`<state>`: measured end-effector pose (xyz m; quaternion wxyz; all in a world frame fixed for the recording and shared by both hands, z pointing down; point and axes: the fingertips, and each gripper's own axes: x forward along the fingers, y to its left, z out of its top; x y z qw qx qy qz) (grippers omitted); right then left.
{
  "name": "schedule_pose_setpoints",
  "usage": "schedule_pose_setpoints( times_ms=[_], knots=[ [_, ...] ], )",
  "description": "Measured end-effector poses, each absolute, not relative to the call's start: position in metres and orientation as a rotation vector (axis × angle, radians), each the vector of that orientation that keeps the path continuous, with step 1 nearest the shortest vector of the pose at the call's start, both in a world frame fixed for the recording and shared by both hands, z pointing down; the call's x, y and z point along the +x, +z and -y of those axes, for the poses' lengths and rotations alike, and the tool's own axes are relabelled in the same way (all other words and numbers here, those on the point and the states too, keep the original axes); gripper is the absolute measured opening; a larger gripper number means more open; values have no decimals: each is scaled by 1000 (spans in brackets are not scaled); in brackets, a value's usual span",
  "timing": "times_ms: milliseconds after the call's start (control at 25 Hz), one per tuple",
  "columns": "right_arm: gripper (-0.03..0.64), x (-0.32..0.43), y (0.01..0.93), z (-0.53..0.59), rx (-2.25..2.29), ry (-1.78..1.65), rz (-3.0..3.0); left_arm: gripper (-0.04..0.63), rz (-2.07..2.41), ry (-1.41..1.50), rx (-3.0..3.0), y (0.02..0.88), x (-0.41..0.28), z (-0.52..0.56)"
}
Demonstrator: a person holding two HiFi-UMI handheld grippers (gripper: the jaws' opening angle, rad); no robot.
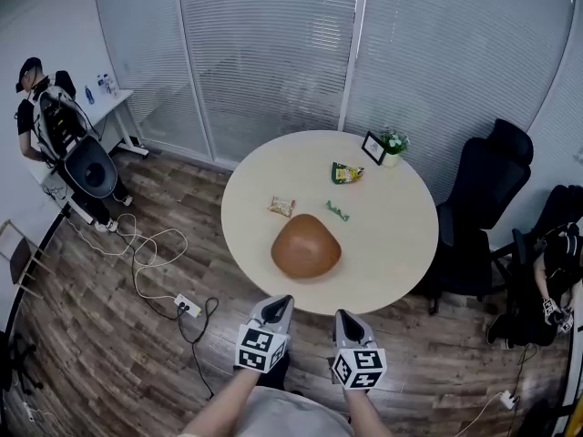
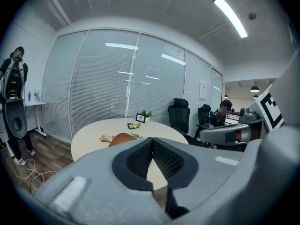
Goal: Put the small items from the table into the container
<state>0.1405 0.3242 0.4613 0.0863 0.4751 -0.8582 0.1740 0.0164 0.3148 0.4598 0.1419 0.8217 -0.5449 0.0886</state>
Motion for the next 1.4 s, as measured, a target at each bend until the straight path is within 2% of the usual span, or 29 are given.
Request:
schedule_pose_setpoints(
  times_ms=[800,1200,1400],
  knots=[
    [3,40,482,-66,1401,541,2438,0,1330,270,2390,508,-41,-58],
    [3,23,495,-6,1346,588,2455,0,1374,313,2332,529,-67,6],
    [3,14,504,8,1278,604,2463,0,1416,355,2250,554,-104,41]
  ],
)
